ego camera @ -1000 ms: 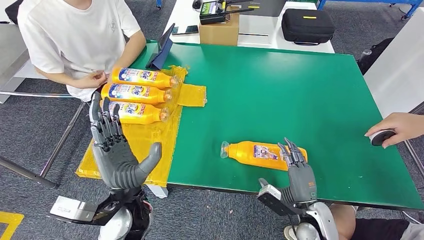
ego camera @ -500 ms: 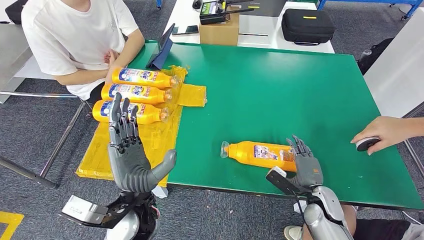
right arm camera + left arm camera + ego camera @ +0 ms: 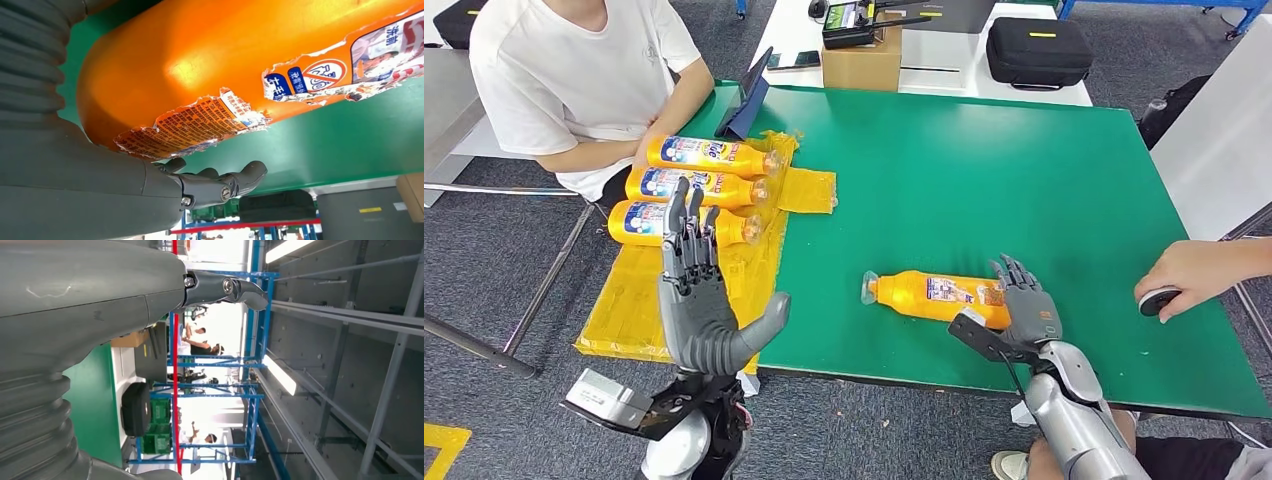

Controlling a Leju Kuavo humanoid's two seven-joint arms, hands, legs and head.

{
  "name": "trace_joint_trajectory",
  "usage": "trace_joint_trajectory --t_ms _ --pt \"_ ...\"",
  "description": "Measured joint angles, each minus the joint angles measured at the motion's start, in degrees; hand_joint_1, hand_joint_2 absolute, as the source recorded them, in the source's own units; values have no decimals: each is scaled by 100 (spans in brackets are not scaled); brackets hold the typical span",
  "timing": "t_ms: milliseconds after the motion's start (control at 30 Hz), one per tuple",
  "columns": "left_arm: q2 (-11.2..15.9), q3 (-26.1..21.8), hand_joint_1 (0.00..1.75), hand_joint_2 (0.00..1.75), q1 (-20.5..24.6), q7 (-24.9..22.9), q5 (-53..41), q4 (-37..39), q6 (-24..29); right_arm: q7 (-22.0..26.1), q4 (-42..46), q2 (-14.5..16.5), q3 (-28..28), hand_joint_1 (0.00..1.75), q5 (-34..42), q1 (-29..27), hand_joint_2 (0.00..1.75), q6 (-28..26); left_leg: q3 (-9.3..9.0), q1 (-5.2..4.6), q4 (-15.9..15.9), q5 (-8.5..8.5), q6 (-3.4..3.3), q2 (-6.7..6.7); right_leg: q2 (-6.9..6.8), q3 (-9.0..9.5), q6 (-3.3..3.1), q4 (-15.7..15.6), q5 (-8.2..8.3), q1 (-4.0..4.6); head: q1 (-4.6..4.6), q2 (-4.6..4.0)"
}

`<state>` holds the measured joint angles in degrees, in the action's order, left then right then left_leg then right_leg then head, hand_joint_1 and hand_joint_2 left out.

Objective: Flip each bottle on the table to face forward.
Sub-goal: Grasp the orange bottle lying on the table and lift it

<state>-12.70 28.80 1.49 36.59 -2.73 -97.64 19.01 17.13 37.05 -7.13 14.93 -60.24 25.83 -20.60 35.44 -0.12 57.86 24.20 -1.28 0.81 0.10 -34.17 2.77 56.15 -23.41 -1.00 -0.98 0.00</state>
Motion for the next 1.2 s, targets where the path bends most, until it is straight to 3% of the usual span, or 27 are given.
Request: trace_joint_trajectory --t_ms 100,133,233,267,633,1033,1200 --pt "0 3 0 175 22 -29 46 34 -34 -72 -240 45 99 0 -47 185 175 310 -6 0 0 0 0 -4 1 3 0 0 0 0 0 0" --pt "0 2 0 175 25 -41 47 43 -41 -100 -308 49 142 33 -47 247 175 468 -10 0 0 0 0 -10 2 6 0 -1 1 0 0 0" --pt "1 -1 0 175 26 -60 42 78 -57 -150 -478 25 264 163 -36 412 175 879 -27 0 0 2 0 -25 9 18 -1 -2 1 0 0 0" --pt "2 -3 0 175 26 -60 40 92 -66 -153 -525 10 297 174 -28 454 175 962 -31 0 0 3 0 -27 10 21 -1 -2 1 0 0 -1" --pt "21 -30 0 175 -21 -363 243 253 -487 -611 -1013 -164 591 175 388 970 175 2233 -97 0 0 10 -1 -38 31 71 -1 -6 1 1 1 -1" --pt "28 -33 0 175 -49 -413 284 297 -552 -639 -1154 -175 634 175 483 1059 175 2298 -103 0 0 12 -2 -33 30 85 -1 -7 0 1 0 0" --pt "36 -36 0 175 -63 -402 308 309 -690 -321 -1156 -192 633 175 734 1019 175 2291 -106 0 0 11 -2 -33 30 88 -1 -7 1 1 0 0"
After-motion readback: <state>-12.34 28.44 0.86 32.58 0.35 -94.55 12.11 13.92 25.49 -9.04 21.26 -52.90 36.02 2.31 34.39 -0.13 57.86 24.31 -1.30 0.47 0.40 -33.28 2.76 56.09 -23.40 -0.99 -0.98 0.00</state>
